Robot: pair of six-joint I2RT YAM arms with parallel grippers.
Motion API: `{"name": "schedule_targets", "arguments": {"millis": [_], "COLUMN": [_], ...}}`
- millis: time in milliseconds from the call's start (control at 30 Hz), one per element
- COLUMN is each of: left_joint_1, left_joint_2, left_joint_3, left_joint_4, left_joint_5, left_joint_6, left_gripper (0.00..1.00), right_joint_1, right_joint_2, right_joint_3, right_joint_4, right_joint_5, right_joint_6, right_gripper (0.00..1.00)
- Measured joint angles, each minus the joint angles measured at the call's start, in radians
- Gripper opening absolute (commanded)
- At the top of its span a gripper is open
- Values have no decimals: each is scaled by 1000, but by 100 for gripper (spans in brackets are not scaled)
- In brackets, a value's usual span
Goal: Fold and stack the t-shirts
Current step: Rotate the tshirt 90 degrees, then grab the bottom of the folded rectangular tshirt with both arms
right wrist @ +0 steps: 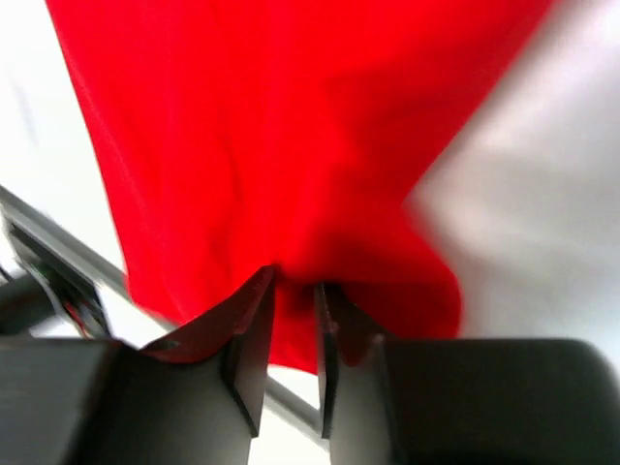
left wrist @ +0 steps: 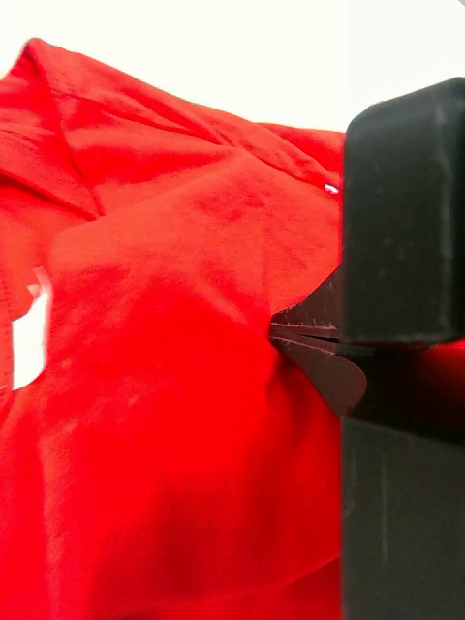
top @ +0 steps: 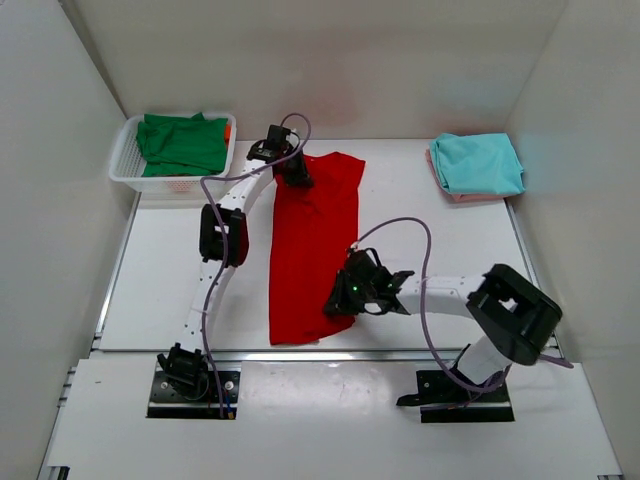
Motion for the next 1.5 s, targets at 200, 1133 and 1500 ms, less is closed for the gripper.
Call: {"name": "schedule_targets", "arguments": {"millis": [200, 1133, 1500], "left_joint_1": [31, -224, -335], "left_joint_2": [-5, -1950, -1926], "left_joint_3": [11, -2242, -2304], "left_joint_4": [85, 208, 286], "left_joint_5": [68, -166, -167], "left_joint_6": [-52, -202, -278], "left_gripper": [8, 47, 56], "right_joint_1": [51, 66, 144], "right_joint_2": [-218, -538, -373], "right_joint_3": [-185, -323, -272], "right_joint_4": [0, -191, -59], "right_joint_5": [43, 117, 97], "right_joint_6": [-69, 0, 57], "right_gripper": [16, 54, 33]}}
